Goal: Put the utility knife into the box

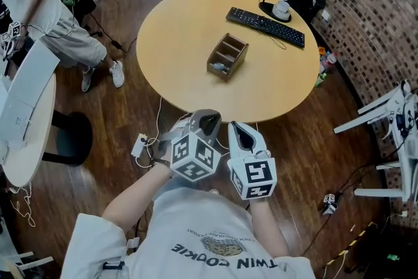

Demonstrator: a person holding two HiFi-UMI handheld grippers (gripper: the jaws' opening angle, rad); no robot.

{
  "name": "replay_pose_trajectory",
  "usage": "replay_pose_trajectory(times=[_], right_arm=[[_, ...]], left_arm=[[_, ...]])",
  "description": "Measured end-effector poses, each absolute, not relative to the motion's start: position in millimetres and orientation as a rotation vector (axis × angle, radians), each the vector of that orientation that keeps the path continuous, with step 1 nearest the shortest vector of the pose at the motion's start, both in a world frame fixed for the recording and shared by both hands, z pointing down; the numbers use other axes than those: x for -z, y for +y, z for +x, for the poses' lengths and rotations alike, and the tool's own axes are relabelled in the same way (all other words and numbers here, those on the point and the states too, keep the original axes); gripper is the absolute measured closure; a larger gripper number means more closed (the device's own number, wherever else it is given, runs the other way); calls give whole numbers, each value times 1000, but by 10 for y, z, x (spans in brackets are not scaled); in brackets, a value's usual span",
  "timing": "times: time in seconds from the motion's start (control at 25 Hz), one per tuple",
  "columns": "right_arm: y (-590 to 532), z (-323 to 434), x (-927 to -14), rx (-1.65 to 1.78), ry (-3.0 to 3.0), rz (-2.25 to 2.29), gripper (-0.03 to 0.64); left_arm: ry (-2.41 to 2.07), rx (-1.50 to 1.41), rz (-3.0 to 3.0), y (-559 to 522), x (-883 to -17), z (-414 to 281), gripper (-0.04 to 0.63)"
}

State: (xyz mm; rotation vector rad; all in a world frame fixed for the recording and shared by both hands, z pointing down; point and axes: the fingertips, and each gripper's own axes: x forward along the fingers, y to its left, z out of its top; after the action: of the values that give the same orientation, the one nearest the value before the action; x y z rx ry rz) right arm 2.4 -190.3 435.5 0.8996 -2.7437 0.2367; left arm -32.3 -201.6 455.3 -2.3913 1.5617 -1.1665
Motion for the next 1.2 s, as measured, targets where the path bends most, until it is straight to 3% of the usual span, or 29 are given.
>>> replay_pose_trajectory(times=[0.48, 1.2], right_arm=[[-1288, -17, -4221, -280, -2792, 832, 620], [-133, -955, -4099, -314, -2783, 861, 620]], left_arm=[[1812, 901, -2485, -1272, -4274, -290, 588], [1967, 548, -2591, -17, -4039, -1222, 588]])
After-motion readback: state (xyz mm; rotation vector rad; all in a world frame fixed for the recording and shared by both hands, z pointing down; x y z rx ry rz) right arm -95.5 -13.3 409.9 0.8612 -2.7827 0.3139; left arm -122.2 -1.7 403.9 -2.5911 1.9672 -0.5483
